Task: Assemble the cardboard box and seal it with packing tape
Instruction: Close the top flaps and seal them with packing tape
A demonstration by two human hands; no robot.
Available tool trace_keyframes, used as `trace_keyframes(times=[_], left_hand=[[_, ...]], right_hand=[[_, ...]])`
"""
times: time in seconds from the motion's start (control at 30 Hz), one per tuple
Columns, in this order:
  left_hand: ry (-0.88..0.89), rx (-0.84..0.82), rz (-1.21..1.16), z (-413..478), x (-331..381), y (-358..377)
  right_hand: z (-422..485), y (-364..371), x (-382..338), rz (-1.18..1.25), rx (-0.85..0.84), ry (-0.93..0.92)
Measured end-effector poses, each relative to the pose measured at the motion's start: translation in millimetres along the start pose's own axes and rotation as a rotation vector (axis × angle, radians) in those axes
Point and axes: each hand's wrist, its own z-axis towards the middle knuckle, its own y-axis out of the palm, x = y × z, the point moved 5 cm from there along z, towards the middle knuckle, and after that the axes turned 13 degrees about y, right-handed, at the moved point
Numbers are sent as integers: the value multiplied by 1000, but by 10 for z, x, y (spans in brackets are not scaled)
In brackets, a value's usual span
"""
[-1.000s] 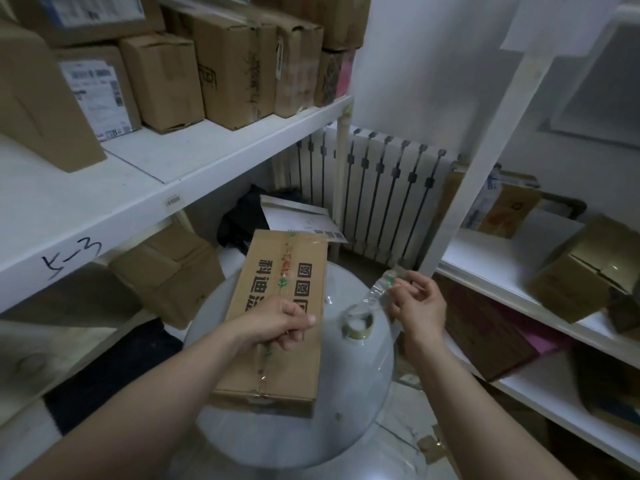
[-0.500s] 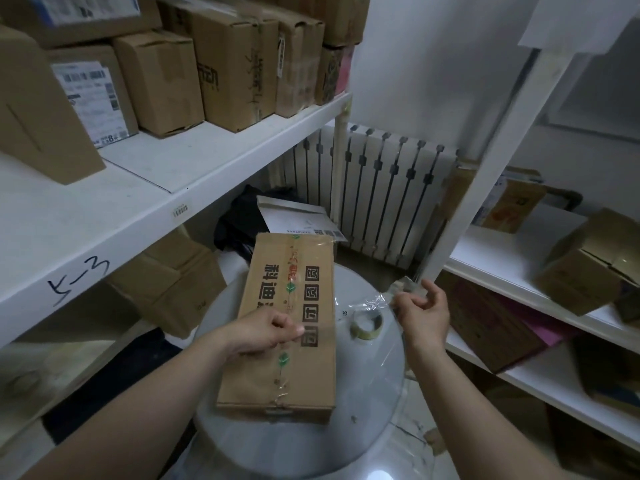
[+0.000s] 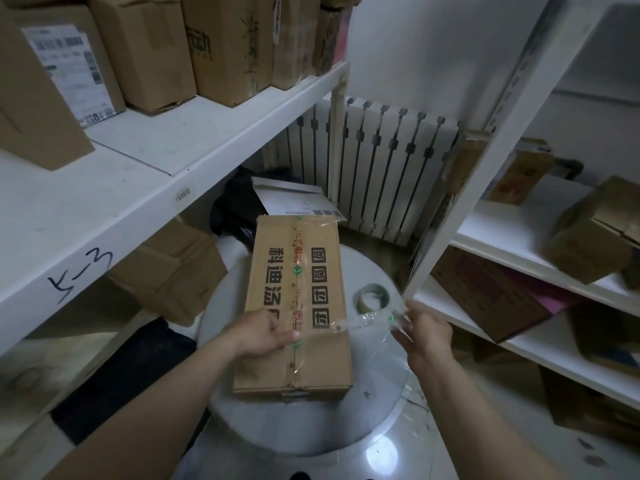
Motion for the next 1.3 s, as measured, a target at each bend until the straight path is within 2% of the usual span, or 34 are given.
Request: trace_keyframes(times=[0.27, 0.53, 0.73, 0.87, 1.3], left_hand=[[-37, -52, 220, -172, -244, 119], [-104, 14, 188, -325, -632, 80], [-113, 108, 371, -409, -743, 115], [-116, 90, 465, -390, -757, 184], [-113, 124, 387, -291, -1025, 337]], right_hand=[[4, -74, 375, 81, -37, 121], [13, -101, 780, 116, 24, 161], [35, -70, 978, 150, 39, 175], [77, -113, 1100, 162, 77, 172], [265, -147, 1234, 171, 131, 147]])
